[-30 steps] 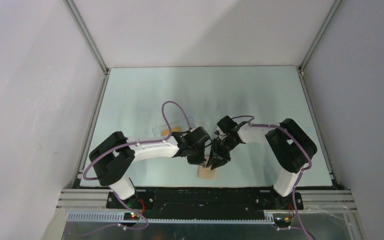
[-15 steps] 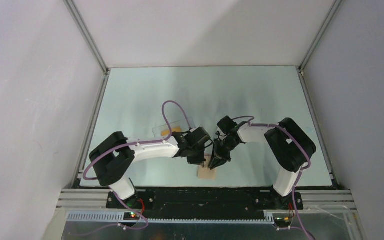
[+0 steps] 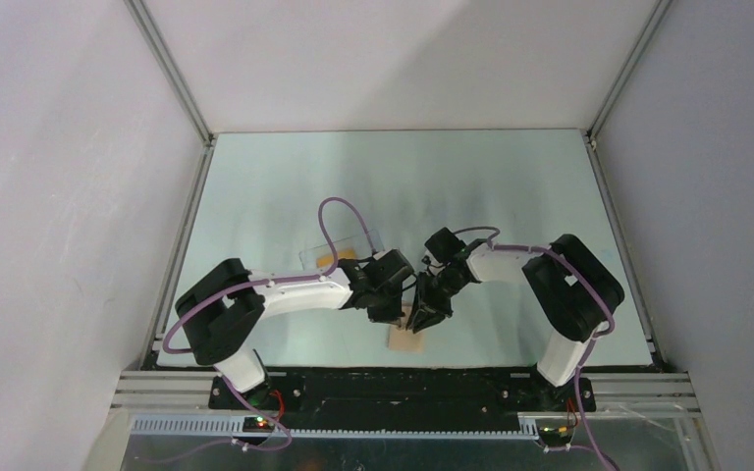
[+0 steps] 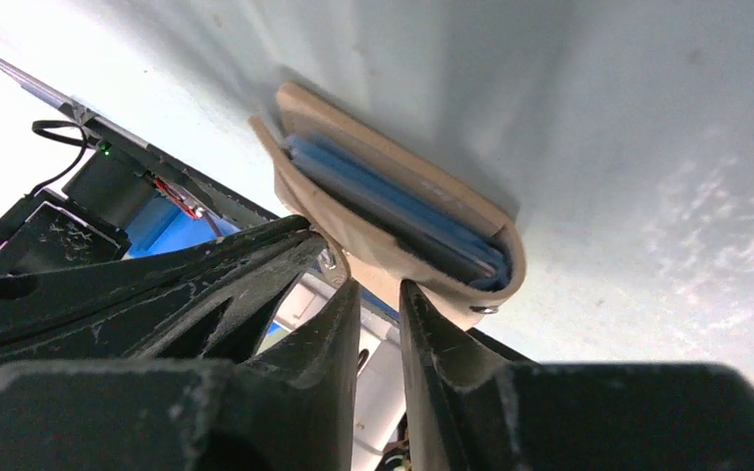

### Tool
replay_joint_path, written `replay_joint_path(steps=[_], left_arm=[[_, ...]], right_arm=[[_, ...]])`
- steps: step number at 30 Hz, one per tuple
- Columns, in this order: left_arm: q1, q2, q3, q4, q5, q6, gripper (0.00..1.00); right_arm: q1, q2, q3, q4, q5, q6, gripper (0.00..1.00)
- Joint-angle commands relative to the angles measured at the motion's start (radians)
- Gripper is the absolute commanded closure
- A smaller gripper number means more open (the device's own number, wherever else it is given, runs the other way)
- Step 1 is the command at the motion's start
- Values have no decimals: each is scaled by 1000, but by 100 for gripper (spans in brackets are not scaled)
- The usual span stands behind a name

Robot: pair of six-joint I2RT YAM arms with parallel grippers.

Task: Put the credit cards into the card holder
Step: Close the card holder at the center of the board.

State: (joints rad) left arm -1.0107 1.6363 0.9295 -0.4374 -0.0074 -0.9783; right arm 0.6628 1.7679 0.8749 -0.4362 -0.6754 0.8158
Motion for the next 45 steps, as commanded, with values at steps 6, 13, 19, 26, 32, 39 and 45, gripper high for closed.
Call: replay_joint_path(steps=[6,13,19,26,32,39,45], left_arm=[[-31,7,38,57,39,-23,100],[-29,8,33,56,38,-22,100],[-31,10,35,57,41,-21,100],[-31,11,35,56,43,-20,100],[-30,11,34,57,42,-20,100],[-31,8,37,57,44,-25,100],[-29,7,37,59,48,-45,100]], right_arm=[[1,-91,10,188,54,35,70],[-2,-5,10,170,58,18,73],[17,6,10,129,79,-15,76],[39,29,10,129,102,-30,82],[67,18,11,79,157,-81,83],[121,4,11,32,289,-153,86],[159,13,10,10,355,-182,90]])
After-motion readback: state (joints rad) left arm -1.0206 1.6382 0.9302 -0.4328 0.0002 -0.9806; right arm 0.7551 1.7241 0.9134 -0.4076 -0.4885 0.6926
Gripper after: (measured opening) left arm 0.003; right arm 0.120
